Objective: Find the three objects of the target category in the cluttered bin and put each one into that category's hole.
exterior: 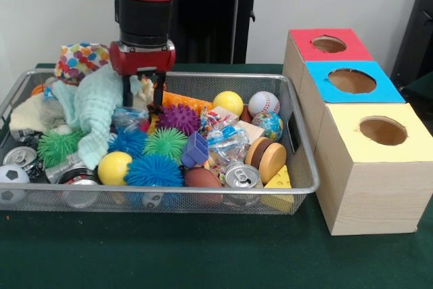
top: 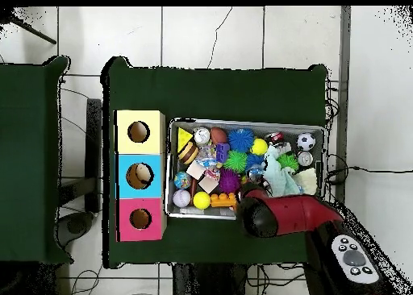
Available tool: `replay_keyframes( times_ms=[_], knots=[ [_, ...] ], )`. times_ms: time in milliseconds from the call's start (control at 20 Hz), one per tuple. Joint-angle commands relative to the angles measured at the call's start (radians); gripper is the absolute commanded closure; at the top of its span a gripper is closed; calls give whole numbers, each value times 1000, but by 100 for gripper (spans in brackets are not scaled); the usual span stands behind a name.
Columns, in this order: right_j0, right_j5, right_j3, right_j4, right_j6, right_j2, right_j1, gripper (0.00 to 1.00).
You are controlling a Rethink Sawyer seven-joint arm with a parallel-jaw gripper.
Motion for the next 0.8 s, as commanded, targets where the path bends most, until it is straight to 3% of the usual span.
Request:
replay_keyframes(
  times_ms=[50, 350, 800],
  knots=[
    [45, 118, 7, 65, 86, 77, 16, 0],
    [34, 144, 20, 128, 79, 108, -17, 0],
    [71, 99, -51, 131, 91, 79, 49, 0]
  ],
)
